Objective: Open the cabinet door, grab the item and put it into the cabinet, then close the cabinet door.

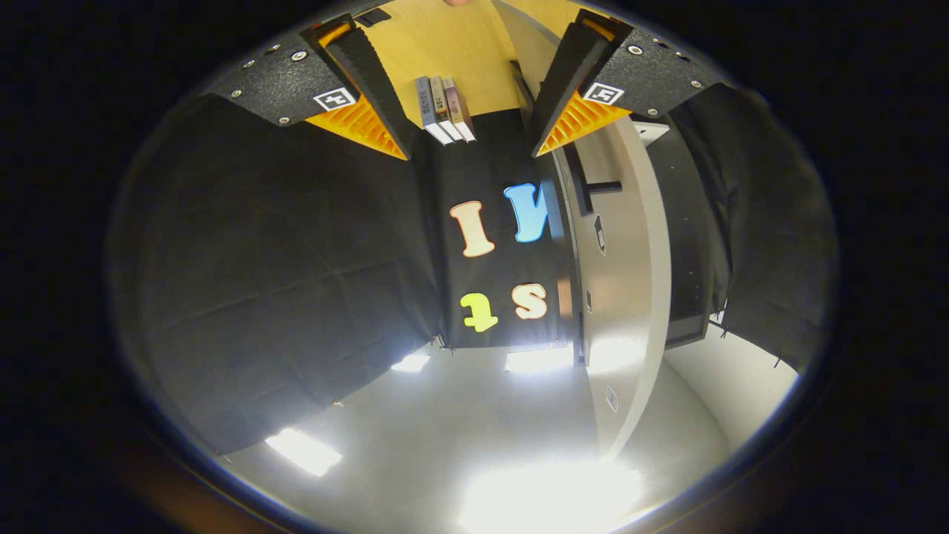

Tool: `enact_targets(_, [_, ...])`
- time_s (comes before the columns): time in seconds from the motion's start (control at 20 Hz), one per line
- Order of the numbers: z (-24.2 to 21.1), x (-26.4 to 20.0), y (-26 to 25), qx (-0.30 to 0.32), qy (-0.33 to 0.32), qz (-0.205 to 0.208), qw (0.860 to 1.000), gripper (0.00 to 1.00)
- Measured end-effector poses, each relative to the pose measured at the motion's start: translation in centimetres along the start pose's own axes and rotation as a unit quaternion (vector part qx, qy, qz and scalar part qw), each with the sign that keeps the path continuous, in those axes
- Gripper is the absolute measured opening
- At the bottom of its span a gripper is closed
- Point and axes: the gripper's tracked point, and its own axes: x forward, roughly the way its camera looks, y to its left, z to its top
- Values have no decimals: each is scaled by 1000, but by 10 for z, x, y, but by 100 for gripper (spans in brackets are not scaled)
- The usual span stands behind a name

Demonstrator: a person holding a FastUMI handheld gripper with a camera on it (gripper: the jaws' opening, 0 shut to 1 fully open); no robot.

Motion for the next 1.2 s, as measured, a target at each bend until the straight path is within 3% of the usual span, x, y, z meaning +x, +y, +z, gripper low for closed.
enact_targets(0.25, [-20, 17, 12, -21, 30, -12, 999, 95])
enact_targets(0.5, [-12, 18, 17, -54, 14, -16, 998, 93])
enact_targets(1.2, [-30, -1, 138, -32, 34, 109, 993, 93])
